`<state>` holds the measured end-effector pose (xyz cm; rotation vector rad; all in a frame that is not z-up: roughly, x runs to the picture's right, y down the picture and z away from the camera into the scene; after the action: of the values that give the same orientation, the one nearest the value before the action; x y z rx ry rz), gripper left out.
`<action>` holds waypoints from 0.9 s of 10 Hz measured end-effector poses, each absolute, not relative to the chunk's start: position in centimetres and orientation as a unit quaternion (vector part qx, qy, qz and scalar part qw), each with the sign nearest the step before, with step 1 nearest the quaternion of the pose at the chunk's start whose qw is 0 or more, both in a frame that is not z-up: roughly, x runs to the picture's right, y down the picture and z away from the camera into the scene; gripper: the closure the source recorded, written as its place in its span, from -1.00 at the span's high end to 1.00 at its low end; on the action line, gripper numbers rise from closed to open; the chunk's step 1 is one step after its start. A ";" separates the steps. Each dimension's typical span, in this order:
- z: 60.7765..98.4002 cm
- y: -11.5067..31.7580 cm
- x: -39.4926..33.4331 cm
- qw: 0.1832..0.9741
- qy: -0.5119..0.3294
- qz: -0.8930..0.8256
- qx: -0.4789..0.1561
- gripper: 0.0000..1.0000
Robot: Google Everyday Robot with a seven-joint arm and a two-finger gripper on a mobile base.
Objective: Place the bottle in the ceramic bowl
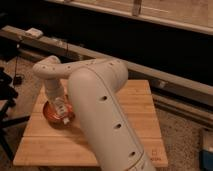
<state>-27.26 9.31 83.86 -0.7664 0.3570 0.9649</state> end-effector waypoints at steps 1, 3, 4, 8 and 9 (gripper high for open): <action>83.9 8.8 -27.3 0.803 0.160 0.455 -0.351 0.55; 83.8 7.8 -27.2 0.802 0.147 0.467 -0.342 0.55; 83.9 7.8 -27.0 0.802 0.148 0.467 -0.341 0.55; 83.9 7.8 -27.1 0.802 0.147 0.468 -0.342 0.55; 83.9 7.8 -27.1 0.802 0.147 0.467 -0.342 0.55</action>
<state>-27.10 7.81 83.86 -0.7327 0.3153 1.0017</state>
